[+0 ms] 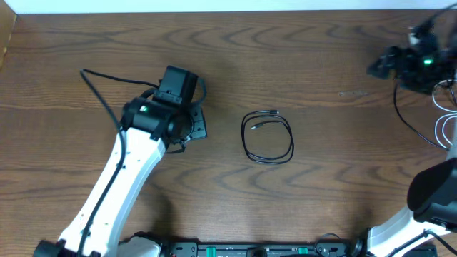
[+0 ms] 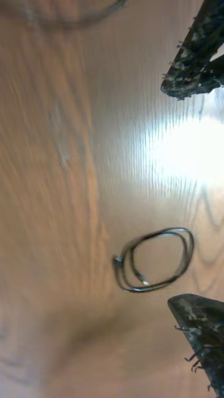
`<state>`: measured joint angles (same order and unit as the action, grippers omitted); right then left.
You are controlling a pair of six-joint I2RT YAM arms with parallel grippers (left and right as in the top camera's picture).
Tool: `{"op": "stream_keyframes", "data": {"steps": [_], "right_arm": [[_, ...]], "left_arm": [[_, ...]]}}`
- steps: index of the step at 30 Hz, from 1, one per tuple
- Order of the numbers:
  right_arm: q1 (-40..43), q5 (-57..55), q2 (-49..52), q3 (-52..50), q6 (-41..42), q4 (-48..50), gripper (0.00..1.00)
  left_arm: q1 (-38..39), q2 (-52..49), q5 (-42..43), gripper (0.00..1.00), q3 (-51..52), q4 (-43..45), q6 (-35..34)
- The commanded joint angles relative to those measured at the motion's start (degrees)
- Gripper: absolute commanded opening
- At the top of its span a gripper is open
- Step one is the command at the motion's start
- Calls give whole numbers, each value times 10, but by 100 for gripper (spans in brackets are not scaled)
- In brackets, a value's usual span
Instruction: Untangle cables
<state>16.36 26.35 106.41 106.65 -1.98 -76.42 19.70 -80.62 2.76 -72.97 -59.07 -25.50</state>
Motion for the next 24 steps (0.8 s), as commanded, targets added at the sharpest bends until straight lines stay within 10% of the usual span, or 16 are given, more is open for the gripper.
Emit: {"op": "stream_keyframes", "data": {"steps": [1, 24], "right_arm": [[-64, 5, 4, -49, -31, 4, 95], [-256, 6, 4, -339, -28, 217, 63]], "left_arm": [[0, -50, 41, 52, 5, 7, 8], [98, -262, 148, 51, 5, 151, 78]]}}
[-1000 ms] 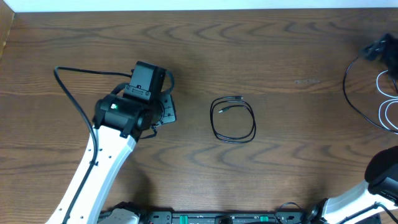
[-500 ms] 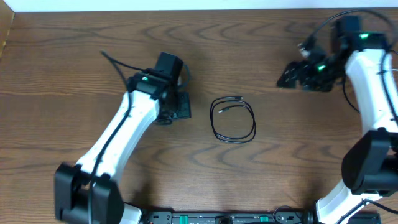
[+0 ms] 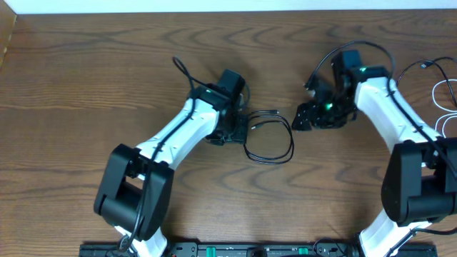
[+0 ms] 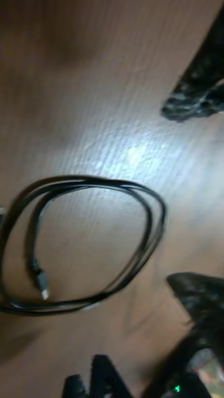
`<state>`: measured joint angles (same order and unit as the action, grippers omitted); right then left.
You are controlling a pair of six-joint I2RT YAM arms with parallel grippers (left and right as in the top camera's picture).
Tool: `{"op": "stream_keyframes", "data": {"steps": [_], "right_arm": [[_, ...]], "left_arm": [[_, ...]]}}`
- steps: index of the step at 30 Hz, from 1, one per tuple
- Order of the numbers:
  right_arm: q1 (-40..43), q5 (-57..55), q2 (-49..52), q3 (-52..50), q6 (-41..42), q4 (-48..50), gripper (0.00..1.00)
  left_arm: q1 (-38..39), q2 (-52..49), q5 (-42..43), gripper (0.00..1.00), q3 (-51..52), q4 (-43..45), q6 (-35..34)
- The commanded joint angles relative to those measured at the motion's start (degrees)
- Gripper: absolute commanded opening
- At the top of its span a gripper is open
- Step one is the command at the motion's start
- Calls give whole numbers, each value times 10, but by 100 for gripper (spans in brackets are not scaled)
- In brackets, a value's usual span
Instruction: Untangle cables
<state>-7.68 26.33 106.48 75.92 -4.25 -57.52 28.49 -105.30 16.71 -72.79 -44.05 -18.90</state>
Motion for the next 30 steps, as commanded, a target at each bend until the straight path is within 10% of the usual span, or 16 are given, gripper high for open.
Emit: {"op": "stream_keyframes", "data": {"steps": [1, 18, 25, 30], "right_arm": [[-21, 6, 3, -45, -5, 48, 60], [-66, -28, 3, -199, 46, 320, 38], [-93, -29, 3, -229, 66, 359, 1], [-93, -28, 2, -228, 91, 356, 1]], "left_arm": [[14, -19, 8, 51, 4, 0, 12], [18, -22, -24, 50, 4, -40, 13], [6, -21, -26, 40, 3, -53, 13], [-22, -4, -26, 39, 3, -70, 15]]}}
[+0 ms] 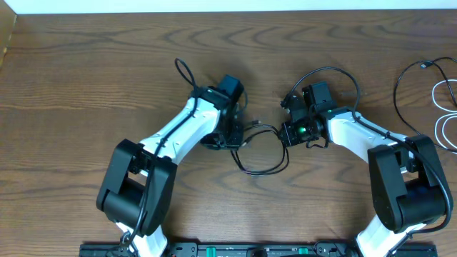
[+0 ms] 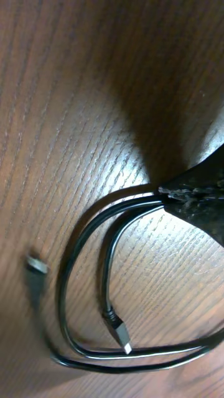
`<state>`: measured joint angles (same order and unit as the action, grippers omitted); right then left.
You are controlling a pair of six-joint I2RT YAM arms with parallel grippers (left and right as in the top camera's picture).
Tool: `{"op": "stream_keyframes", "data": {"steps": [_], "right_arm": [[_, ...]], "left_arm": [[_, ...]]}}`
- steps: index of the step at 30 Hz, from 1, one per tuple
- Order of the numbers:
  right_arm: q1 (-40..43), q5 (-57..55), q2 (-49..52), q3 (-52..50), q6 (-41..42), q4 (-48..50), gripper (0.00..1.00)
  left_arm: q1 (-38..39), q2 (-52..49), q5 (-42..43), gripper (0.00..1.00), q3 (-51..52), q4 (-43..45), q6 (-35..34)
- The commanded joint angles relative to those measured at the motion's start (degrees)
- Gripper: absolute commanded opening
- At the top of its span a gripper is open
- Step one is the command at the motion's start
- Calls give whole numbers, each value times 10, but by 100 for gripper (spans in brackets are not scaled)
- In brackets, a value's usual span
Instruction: Untangle cables
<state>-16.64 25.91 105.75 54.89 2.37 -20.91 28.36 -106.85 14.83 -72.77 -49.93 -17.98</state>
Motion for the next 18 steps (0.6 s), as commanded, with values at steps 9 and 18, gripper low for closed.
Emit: {"op": "stream_keyframes", "data": {"steps": [9, 18], "right_arm": [[10, 118, -70, 55, -23, -105, 1], [17, 63, -237, 118, -30, -135, 1]], "left_arm": [[-66, 62, -7, 38, 3, -25, 23], [-91, 69, -9, 38, 3, -34, 30]]}}
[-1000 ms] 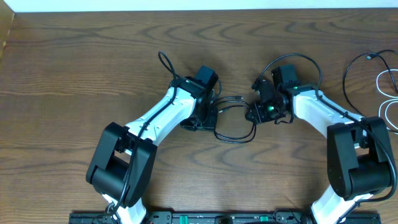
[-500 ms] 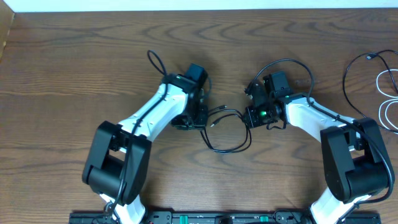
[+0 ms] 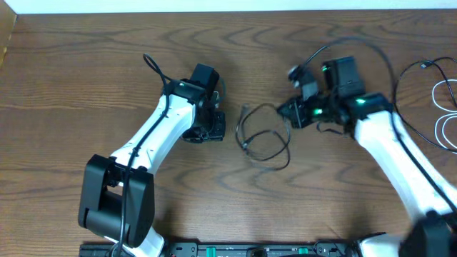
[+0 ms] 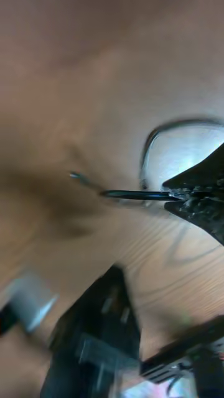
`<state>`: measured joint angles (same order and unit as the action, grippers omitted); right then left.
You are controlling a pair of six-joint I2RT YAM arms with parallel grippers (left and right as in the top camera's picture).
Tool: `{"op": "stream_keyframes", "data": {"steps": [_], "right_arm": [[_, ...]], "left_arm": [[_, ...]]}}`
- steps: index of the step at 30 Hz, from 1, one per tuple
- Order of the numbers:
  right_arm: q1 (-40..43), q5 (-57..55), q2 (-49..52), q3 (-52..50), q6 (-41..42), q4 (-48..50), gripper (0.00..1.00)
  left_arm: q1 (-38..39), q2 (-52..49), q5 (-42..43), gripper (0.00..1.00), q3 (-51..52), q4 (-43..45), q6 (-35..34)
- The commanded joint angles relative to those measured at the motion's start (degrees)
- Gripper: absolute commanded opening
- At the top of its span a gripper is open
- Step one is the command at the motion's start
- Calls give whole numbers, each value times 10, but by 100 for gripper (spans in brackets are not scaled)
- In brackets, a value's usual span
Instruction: Untangle cables
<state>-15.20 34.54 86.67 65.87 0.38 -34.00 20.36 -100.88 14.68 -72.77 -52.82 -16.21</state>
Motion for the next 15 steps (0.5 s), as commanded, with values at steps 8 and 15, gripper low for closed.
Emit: {"op": "stream_keyframes", "data": {"steps": [8, 15], "right_arm": [[-1, -56, -92, 8, -12, -97, 1], [-2, -177, -67, 7, -17, -139, 19]], "left_arm": [[-15, 9, -5, 38, 3, -5, 12], [-14, 9, 7, 38, 3, -5, 12]]}}
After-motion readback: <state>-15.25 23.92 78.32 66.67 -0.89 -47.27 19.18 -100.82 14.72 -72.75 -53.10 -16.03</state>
